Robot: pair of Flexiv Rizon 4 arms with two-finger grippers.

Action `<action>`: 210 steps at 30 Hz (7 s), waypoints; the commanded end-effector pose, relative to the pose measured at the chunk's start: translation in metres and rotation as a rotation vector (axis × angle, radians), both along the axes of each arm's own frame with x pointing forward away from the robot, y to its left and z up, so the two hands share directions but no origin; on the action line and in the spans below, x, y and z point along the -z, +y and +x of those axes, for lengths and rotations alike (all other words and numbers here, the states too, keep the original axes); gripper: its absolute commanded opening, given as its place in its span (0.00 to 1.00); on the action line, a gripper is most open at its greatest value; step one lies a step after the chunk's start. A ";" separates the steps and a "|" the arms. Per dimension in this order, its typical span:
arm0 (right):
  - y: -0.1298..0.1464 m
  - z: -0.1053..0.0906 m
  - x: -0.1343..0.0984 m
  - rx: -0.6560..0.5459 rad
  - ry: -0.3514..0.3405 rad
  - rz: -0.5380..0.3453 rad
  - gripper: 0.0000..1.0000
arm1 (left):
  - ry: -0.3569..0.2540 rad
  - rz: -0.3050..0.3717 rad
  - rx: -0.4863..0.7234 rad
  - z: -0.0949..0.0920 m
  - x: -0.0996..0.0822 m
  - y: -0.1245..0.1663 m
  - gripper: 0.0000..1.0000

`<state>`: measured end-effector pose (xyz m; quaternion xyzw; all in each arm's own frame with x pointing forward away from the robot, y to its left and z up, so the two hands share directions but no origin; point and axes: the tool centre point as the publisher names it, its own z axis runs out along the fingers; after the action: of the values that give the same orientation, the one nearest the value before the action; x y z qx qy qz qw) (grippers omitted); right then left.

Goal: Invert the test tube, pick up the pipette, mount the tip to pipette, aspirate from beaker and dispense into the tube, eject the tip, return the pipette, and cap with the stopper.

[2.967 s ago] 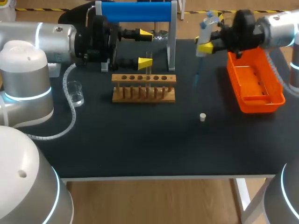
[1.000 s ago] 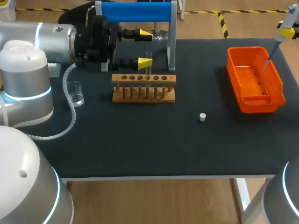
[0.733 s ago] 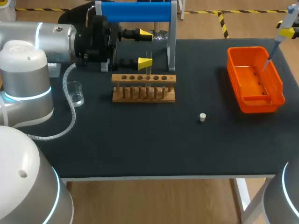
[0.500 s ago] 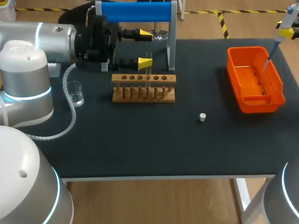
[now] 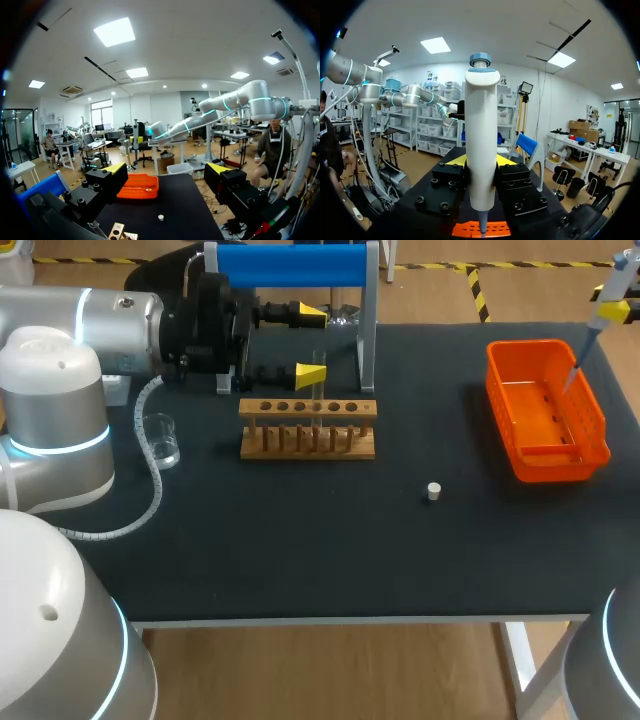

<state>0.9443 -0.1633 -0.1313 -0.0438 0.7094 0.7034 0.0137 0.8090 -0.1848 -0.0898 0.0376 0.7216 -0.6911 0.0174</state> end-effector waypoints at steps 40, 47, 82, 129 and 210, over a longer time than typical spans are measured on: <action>0.000 0.000 -0.001 -0.001 0.000 -0.003 0.00 | -0.006 0.046 0.039 0.041 -0.062 -0.161 0.00; 0.000 0.000 -0.001 -0.001 0.000 -0.003 0.00 | -0.006 0.046 0.039 0.041 -0.062 -0.161 0.00; 0.000 0.000 -0.001 -0.001 0.000 -0.003 0.00 | 0.005 0.001 -0.008 0.057 -0.066 -0.215 0.00; 0.000 0.000 -0.001 -0.001 0.000 -0.003 0.00 | -0.014 -0.018 0.035 0.111 -0.072 -0.321 0.00; 0.000 0.000 -0.001 -0.001 0.000 -0.003 0.00 | 0.010 -0.024 0.077 0.124 -0.050 -0.389 0.00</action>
<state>0.9442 -0.1632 -0.1314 -0.0436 0.7096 0.7032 0.0138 0.9330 -0.5721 -0.0398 0.0625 0.7106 -0.7007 -0.0133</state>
